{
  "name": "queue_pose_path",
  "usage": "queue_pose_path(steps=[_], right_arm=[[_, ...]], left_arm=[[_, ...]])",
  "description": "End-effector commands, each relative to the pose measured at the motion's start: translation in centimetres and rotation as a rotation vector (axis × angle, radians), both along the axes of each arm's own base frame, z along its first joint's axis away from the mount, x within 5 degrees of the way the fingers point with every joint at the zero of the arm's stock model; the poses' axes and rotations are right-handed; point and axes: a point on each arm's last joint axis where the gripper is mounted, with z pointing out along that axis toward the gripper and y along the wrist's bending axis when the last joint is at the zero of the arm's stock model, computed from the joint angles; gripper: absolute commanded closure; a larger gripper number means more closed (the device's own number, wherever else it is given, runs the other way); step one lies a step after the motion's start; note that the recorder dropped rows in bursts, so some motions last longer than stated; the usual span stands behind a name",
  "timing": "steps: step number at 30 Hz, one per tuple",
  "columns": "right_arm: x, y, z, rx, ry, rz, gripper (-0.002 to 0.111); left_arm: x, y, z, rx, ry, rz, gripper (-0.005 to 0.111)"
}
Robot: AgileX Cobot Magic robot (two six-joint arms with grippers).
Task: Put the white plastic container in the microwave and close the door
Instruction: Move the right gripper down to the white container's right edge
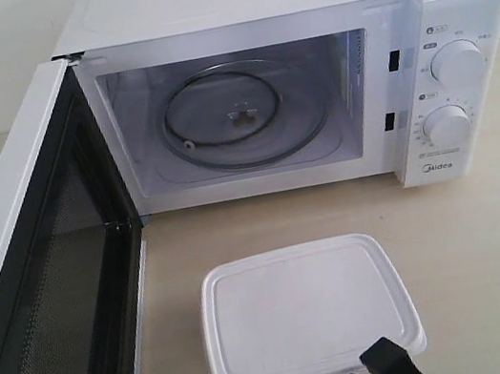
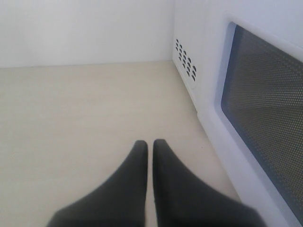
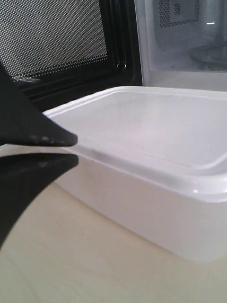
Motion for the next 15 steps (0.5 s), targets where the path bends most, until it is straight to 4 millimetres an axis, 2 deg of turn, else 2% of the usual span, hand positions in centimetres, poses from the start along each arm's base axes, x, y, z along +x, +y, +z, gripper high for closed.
queue_pose_path(steps=[1, 5, 6, 7, 11, 15], right_arm=[[0.0, 0.0, 0.0, -0.005, 0.000, -0.002, 0.082], [0.0, -0.3, -0.1, 0.003, 0.024, -0.039, 0.048], [0.0, -0.2, -0.1, 0.009, 0.026, -0.052, 0.043], [0.1, -0.2, -0.1, 0.013, 0.030, -0.069, 0.041], [0.6, -0.4, -0.2, 0.018, 0.049, -0.108, 0.049], [1.5, 0.4, 0.1, 0.065, 0.041, -0.058, 0.054]], left_arm=[[0.0, 0.0, -0.1, -0.019, 0.004, 0.005, 0.102], [0.0, 0.0, -0.1, -0.019, 0.004, 0.005, 0.102], [0.0, 0.0, -0.1, -0.019, 0.004, 0.005, 0.102], [0.0, 0.0, -0.1, -0.019, 0.004, 0.005, 0.102], [0.0, 0.0, -0.1, -0.019, 0.004, 0.005, 0.102], [0.0, 0.0, -0.1, -0.019, 0.004, 0.005, 0.102]])
